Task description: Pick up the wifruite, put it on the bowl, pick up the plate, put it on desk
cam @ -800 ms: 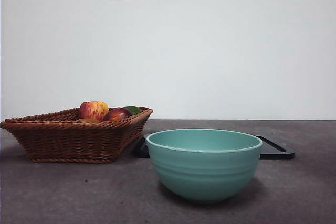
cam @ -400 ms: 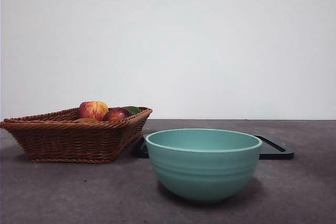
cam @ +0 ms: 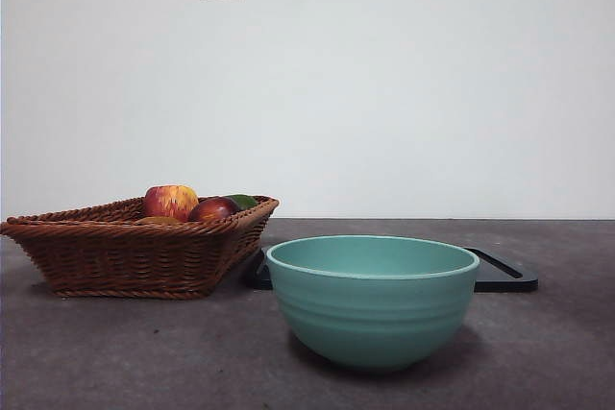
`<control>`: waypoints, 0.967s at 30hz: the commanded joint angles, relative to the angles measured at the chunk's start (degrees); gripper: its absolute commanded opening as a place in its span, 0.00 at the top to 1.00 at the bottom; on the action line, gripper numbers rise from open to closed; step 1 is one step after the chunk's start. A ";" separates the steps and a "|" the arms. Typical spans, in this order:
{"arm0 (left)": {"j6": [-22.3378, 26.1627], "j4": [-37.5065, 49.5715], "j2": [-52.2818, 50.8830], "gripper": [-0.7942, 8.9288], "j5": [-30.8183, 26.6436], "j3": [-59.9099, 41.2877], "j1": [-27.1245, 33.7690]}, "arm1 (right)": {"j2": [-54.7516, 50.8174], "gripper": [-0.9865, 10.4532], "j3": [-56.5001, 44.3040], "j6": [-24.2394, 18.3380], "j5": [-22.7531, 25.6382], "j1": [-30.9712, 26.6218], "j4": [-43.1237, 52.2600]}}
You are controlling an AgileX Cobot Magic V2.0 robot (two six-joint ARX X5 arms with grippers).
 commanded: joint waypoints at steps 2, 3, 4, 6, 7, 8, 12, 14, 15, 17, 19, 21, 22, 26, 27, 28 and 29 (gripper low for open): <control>0.02 -1.77 -0.11 0.91 -0.24 -0.50 0.09 | 0.31 0.90 0.70 -0.28 0.02 0.33 0.61; 0.02 -2.14 -0.11 0.91 -0.22 -0.70 0.09 | 0.31 0.90 0.70 -0.28 0.02 0.33 0.61; 0.02 -2.19 -0.11 0.91 -0.22 -0.96 0.09 | 0.31 0.90 0.70 -0.28 0.02 0.33 0.61; 0.00 -2.01 -0.11 0.91 -0.22 -1.86 0.09 | 0.31 0.90 0.70 -0.28 0.02 0.33 0.61; -0.11 -1.88 -0.11 0.91 -0.22 -2.27 0.09 | 0.31 0.90 0.70 -0.28 0.02 0.33 0.61; -0.09 -0.81 -0.11 0.91 -0.17 -2.54 0.09 | 0.31 0.90 0.70 -0.28 0.02 0.33 0.61; -0.17 -0.44 -0.11 0.91 -0.17 -2.67 0.07 | 0.31 0.90 0.70 -0.28 0.02 0.33 0.61; -0.15 -0.48 -0.11 0.91 -0.13 -2.67 0.09 | 0.31 0.90 0.70 -0.28 0.02 0.33 0.61; -0.15 -0.46 -0.11 0.91 -0.13 -2.67 0.09 | 0.31 0.90 0.70 -0.28 0.02 0.33 0.61; -0.15 -0.46 -0.09 0.91 -0.13 -2.67 0.09 | 0.28 0.90 0.70 -0.28 0.02 0.33 0.61; -0.15 -0.46 -0.11 0.91 -0.13 -2.67 0.09 | 0.31 0.90 0.70 -0.28 0.02 0.33 0.61; -0.15 -0.46 -0.09 0.91 -0.13 -2.67 0.09 | 0.31 0.90 0.70 -0.28 0.02 0.33 0.61; -0.13 -0.46 -0.09 0.91 -0.13 -2.67 0.09 | 0.31 0.90 0.70 -0.28 0.02 0.33 0.61; -0.13 -0.46 -0.09 0.91 -0.13 -2.67 0.09 | 0.31 0.90 0.70 -0.28 0.02 0.33 0.61; -0.15 -0.46 -0.09 0.91 -0.13 -2.67 0.09 | 0.31 0.90 0.70 -0.28 0.02 0.33 0.61; -0.15 -0.46 -0.09 0.91 -0.13 -2.67 0.09 | 0.31 0.90 0.70 -0.28 0.02 0.33 0.61; -0.13 -0.46 -0.09 0.91 -0.13 -2.67 0.09 | 0.31 0.90 0.70 -0.28 0.02 0.33 0.61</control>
